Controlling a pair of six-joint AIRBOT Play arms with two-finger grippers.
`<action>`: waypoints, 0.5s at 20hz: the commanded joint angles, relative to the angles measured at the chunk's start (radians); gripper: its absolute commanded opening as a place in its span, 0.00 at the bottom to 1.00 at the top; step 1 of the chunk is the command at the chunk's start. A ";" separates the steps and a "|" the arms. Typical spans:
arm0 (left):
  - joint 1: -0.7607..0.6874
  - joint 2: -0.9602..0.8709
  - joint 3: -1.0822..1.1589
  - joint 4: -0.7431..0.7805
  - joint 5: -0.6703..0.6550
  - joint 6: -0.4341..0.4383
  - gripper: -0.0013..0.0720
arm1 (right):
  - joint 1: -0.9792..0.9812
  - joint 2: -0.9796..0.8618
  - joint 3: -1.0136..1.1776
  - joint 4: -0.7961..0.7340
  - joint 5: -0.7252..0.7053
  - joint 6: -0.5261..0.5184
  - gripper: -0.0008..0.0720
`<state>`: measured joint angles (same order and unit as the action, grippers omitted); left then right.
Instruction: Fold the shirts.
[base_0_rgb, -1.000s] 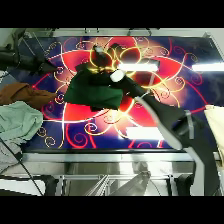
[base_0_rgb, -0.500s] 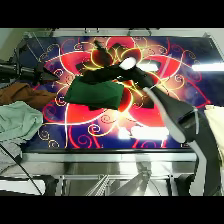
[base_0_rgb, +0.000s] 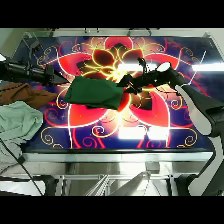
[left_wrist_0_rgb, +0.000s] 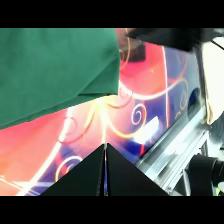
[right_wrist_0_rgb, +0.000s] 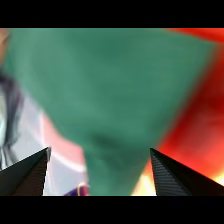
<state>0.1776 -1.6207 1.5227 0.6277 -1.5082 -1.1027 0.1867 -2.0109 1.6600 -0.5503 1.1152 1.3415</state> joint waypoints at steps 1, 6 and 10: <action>-0.021 -0.001 0.000 0.000 -0.003 0.028 0.04 | -0.006 -0.080 -0.033 0.031 -0.046 0.079 0.95; -0.015 -0.001 0.000 0.000 -0.004 0.040 0.04 | 0.060 -0.165 -0.033 0.359 -0.085 -0.117 0.94; -0.010 -0.001 0.000 0.000 -0.012 0.040 0.04 | 0.064 -0.159 -0.032 0.644 0.087 -0.330 0.05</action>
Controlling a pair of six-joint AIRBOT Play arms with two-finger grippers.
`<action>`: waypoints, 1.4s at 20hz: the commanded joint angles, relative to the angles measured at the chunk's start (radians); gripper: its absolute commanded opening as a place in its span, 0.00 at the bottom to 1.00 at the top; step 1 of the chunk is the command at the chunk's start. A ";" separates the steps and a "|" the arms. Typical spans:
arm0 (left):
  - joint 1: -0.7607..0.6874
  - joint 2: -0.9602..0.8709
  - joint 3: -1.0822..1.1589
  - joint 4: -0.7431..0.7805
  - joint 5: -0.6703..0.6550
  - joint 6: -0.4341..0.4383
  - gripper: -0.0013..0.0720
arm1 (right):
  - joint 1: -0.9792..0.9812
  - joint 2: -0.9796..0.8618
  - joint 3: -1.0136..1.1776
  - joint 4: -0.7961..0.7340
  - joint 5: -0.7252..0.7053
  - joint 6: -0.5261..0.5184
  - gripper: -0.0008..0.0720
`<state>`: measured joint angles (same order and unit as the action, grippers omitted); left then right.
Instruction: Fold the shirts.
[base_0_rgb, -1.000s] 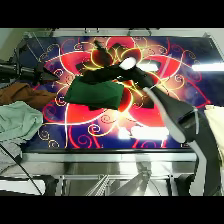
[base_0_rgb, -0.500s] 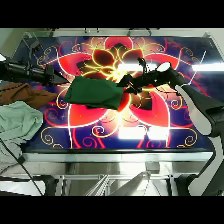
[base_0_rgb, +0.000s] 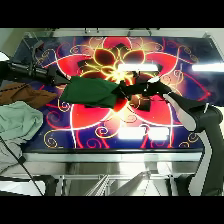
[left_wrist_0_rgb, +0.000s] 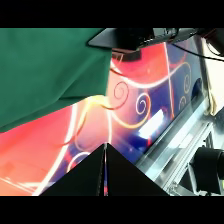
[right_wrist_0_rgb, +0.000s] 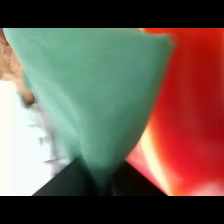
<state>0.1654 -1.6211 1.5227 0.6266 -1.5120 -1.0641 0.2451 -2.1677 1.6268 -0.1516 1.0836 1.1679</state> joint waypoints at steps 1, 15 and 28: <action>0.002 0.000 0.000 0.001 -0.008 0.002 0.04 | 0.000 0.022 0.001 0.261 0.160 -0.161 0.05; 0.001 -0.001 0.000 0.001 -0.049 -0.003 0.04 | -0.935 0.620 0.107 -0.563 0.198 0.508 0.05; 0.001 -0.001 -0.002 0.002 -0.059 -0.003 0.04 | -1.381 0.642 0.137 -0.640 0.608 0.640 0.05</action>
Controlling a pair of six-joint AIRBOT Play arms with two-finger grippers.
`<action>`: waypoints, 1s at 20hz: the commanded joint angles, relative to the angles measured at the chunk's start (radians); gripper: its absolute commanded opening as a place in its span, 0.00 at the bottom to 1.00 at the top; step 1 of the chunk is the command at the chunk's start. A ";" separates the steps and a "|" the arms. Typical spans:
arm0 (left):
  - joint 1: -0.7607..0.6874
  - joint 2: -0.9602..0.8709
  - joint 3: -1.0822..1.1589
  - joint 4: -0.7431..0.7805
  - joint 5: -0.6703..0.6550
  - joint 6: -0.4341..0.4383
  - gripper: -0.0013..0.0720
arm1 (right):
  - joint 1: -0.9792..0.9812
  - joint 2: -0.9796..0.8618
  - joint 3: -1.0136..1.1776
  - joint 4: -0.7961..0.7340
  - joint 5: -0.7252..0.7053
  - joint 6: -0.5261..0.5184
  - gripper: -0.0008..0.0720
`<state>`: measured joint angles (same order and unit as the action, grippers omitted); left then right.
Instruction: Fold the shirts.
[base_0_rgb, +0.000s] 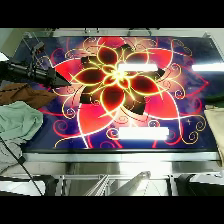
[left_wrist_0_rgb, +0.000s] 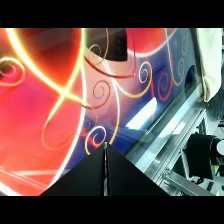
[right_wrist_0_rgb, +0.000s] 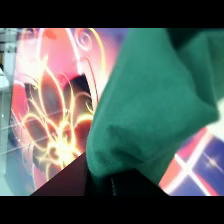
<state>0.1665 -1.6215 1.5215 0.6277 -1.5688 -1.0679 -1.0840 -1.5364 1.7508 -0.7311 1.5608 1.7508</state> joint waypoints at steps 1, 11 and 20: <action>0.000 0.000 0.000 0.001 -0.002 0.001 0.04 | -0.058 0.020 0.013 -0.155 0.176 0.074 0.05; 0.000 0.000 0.000 0.000 -0.005 0.001 0.04 | -0.061 0.063 -0.130 -0.919 0.277 -0.009 0.76; 0.000 0.000 0.000 -0.003 0.016 0.001 0.04 | -0.034 0.061 -0.132 -0.677 0.262 0.006 0.05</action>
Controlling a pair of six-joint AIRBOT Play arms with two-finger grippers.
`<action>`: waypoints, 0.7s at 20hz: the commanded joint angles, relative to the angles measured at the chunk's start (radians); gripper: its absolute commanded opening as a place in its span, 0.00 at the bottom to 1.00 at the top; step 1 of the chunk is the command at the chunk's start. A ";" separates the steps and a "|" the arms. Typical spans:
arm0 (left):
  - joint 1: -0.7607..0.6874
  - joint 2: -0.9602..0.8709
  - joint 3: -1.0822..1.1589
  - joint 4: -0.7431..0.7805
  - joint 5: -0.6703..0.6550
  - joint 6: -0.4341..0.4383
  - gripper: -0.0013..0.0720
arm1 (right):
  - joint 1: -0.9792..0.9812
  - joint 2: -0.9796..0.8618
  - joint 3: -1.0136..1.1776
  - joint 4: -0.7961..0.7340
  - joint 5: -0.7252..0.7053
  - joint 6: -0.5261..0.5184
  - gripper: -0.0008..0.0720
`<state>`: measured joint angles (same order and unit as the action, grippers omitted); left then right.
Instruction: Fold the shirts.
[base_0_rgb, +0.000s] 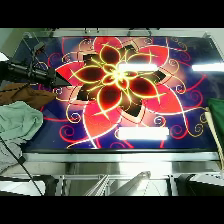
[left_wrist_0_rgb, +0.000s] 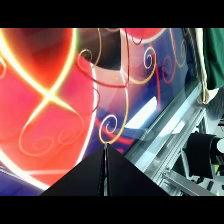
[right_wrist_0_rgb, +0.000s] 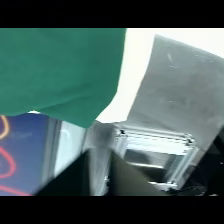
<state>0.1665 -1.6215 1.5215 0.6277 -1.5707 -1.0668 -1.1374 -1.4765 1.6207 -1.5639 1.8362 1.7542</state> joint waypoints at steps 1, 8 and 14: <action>-0.002 0.000 0.000 -0.005 0.045 0.000 0.04 | 0.047 0.001 -0.002 0.227 -0.022 -0.004 0.05; -0.012 0.185 -0.134 -0.064 0.045 -0.016 0.03 | 0.442 0.229 -0.326 0.634 -0.298 -0.172 0.04; -0.014 0.556 -0.629 -0.018 0.102 0.003 0.04 | 0.920 0.681 -1.007 0.687 -0.671 -0.248 0.04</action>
<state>0.1528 -1.2129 1.0996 0.5934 -1.4994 -1.0714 -0.4278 -0.9768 0.8963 -0.9241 1.3735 1.5448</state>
